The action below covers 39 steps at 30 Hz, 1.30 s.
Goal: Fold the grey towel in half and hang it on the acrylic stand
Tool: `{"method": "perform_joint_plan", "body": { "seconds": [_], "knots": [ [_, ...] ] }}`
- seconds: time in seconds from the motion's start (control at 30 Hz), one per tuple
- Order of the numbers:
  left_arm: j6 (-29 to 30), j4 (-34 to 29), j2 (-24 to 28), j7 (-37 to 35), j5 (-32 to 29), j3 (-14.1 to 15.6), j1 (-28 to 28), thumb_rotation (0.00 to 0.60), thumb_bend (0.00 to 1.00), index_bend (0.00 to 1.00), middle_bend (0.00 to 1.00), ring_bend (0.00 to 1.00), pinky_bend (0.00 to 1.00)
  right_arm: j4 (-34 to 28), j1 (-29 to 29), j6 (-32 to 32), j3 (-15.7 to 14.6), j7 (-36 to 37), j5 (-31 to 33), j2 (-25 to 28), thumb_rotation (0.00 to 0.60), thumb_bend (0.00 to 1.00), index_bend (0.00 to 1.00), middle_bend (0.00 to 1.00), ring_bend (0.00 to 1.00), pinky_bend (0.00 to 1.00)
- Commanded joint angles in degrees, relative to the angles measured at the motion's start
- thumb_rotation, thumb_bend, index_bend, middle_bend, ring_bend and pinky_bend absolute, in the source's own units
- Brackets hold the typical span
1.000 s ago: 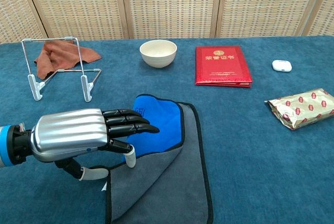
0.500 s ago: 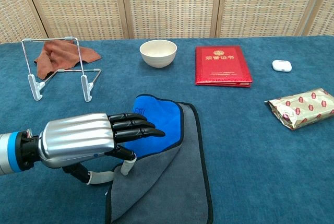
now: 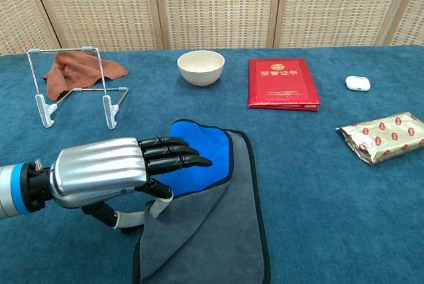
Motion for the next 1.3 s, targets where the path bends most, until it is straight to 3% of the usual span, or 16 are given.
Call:
{"method": "perform_joint_plan", "body": {
  "seconds": [0.03, 0.43, 0.77, 0.83, 0.9, 0.93, 1.3],
  "knots": [
    [1.00, -0.38, 0.42, 1.00, 0.61, -0.28, -0.54, 0.600, 0.44, 0.62, 0.00, 0.00, 0.04, -0.01, -0.02, 0.02, 0.00, 0.01, 0.01, 0.02, 0.600, 0.00, 0.00, 0.00, 0.00, 0.00],
    [3.71, -3.56, 1.81, 12.94, 6.43, -1.45, -5.86, 0.600, 0.44, 0.62, 0.00, 0.00, 0.04, -0.35, -0.09, 0.01, -0.07, 0.13, -0.05, 0.32, 0.600, 0.00, 0.00, 0.00, 0.00, 0.00],
    [-0.60, -7.65, 1.29, 20.52, 10.09, -2.67, -11.99, 0.600, 0.41, 0.59, 0.00, 0.00, 0.05, -0.26, -0.14, -0.16, -0.03, 0.83, 0.09, 0.52, 0.600, 0.00, 0.00, 0.00, 0.00, 0.00],
    [-1.28, -8.14, 1.10, 21.19, 10.45, -2.63, -12.59, 0.600, 0.41, 0.48, 0.00, 0.00, 0.06, -0.23, -0.14, -0.22, -0.04, 1.01, 0.10, 0.58, 0.600, 0.00, 0.00, 0.00, 0.00, 0.00],
    [-1.26, -8.47, 0.32, 20.53, 10.43, -2.60, -12.76, 0.600, 0.39, 0.13, 0.00, 0.00, 0.06, -0.10, -0.15, -0.31, -0.04, 1.27, 0.10, 0.63, 0.600, 0.00, 0.00, 0.00, 0.00, 0.00],
    [-0.81, -8.39, -0.13, 20.08, 10.38, -2.66, -12.66, 0.600, 0.38, 0.03, 0.00, 0.00, 0.07, -0.05, -0.16, -0.35, -0.06, 1.40, 0.11, 0.66, 0.600, 0.00, 0.00, 0.00, 0.00, 0.00],
    [3.80, -6.55, -2.53, 17.20, 8.55, -4.42, -11.52, 0.600, 0.32, 0.00, 0.00, 0.00, 0.09, 0.65, -0.23, -0.60, 0.04, 3.09, 0.10, 0.96, 0.600, 0.00, 0.00, 0.00, 0.00, 0.00]
  ]
}}
